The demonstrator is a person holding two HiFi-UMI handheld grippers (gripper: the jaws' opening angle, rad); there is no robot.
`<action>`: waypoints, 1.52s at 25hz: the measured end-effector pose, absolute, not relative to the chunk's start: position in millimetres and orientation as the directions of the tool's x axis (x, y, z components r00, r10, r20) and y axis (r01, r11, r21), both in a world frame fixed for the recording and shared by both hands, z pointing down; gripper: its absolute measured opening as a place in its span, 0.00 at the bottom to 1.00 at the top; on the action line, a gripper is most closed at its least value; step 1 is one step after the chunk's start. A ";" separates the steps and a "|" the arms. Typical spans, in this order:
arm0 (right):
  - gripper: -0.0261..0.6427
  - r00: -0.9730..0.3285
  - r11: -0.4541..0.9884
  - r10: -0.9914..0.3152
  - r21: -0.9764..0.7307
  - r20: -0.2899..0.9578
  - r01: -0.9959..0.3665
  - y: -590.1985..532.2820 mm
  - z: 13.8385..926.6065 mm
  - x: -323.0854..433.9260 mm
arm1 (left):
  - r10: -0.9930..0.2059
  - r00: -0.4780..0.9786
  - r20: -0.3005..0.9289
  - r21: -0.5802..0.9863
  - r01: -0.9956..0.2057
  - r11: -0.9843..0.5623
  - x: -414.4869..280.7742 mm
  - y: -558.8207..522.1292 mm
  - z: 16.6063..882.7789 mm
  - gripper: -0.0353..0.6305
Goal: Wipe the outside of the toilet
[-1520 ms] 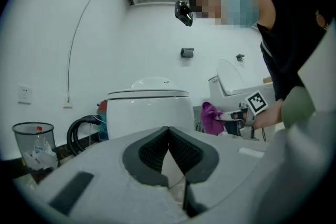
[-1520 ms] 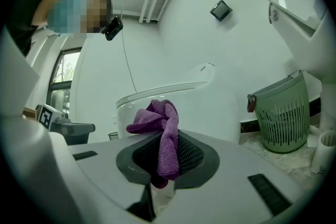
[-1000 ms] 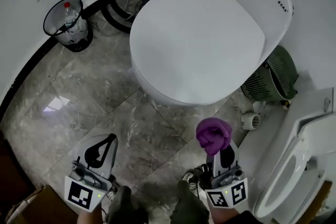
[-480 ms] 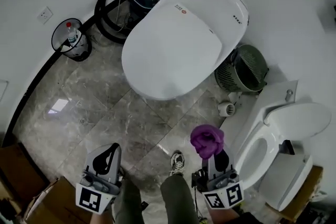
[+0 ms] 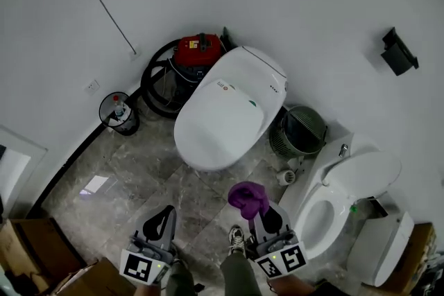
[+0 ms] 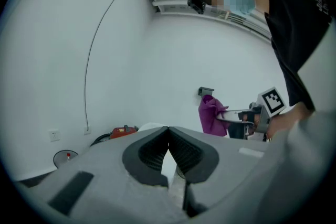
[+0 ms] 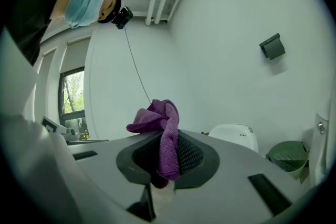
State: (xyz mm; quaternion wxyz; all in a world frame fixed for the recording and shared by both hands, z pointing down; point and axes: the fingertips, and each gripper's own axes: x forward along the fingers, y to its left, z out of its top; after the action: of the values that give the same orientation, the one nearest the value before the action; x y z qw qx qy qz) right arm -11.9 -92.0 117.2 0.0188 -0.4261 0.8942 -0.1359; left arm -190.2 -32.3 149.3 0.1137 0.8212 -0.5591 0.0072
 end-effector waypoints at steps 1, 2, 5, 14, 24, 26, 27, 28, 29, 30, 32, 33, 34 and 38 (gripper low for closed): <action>0.11 -0.642 0.607 -0.763 -0.256 0.080 -0.753 -87.8 102.5 -15.4 | -0.916 0.376 0.143 0.179 -0.920 -0.350 -191.3 -28.8 135.4 0.06; 0.11 -0.647 0.613 -0.759 -0.251 0.079 -0.749 -82.8 88.8 -18.5 | -0.914 0.378 0.147 0.178 -0.919 -0.351 -192.6 -24.6 121.9 0.06; 0.11 -0.649 0.618 -0.757 -0.236 0.081 -0.750 -69.0 55.8 -24.8 | -0.911 0.387 0.147 0.171 -0.917 -0.362 -197.7 -11.8 86.2 0.06; 0.11 -0.660 0.632 -0.744 -0.213 0.104 -0.745 -28.1 2.8 -45.7 | -0.891 0.424 0.163 0.127 -0.904 -0.408 -207.8 37.4 22.3 0.06; 0.11 -0.694 0.671 -0.712 -0.185 0.109 -0.717 11.2 -12.5 -71.2 | -0.897 0.413 0.156 0.081 -0.911 -0.405 -223.7 83.8 -4.7 0.06; 0.11 -0.702 0.679 -0.702 -0.183 0.122 -0.711 17.2 -9.3 -76.3 | -0.900 0.411 0.143 0.045 -0.912 -0.408 -229.1 87.1 -2.8 0.06; 0.11 -0.706 0.684 -0.696 -0.179 0.131 -0.707 19.6 -7.5 -78.9 | -0.902 0.408 0.140 0.040 -0.913 -0.407 -231.1 88.6 -2.0 0.06; 0.11 -0.709 0.687 -0.691 -0.177 0.141 -0.705 22.3 -5.5 -80.8 | -0.903 0.406 0.141 0.046 -0.914 -0.403 -232.3 90.8 -0.6 0.06; 0.11 -0.711 0.689 -0.687 -0.178 0.148 -0.703 25.3 -3.4 -82.1 | -0.904 0.403 0.141 0.055 -0.915 -0.400 -233.4 93.5 2.3 0.06; 0.11 -0.713 0.690 -0.685 -0.180 0.152 -0.701 28.4 -1.5 -82.9 | -0.904 0.403 0.142 0.062 -0.915 -0.398 -234.4 96.7 5.9 0.06; 0.11 -0.714 0.691 -0.683 -0.182 0.156 -0.700 33.2 1.4 -85.1 | -0.902 0.404 0.152 0.059 -0.915 -0.400 -236.4 102.2 10.9 0.06; 0.11 -0.714 0.692 -0.682 -0.180 0.158 -0.700 34.8 2.4 -86.4 | -0.901 0.405 0.155 0.055 -0.914 -0.401 -237.4 103.8 12.3 0.06; 0.11 -0.714 0.691 -0.681 -0.178 0.161 -0.700 35.7 3.2 -87.5 | -0.901 0.405 0.157 0.054 -0.914 -0.402 -238.2 104.8 13.2 0.06; 0.11 -0.703 0.683 -0.689 -0.168 0.175 -0.711 35.0 9.6 -88.0 | -0.902 0.399 0.162 0.058 -0.917 -0.395 -242.8 103.0 14.2 0.06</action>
State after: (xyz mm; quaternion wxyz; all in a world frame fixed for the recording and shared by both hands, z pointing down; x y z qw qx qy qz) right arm -88.0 35.0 9.6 -0.0485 -0.3820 0.9161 -0.1121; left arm -242.8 103.0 14.2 0.0688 0.8336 -0.5456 0.0521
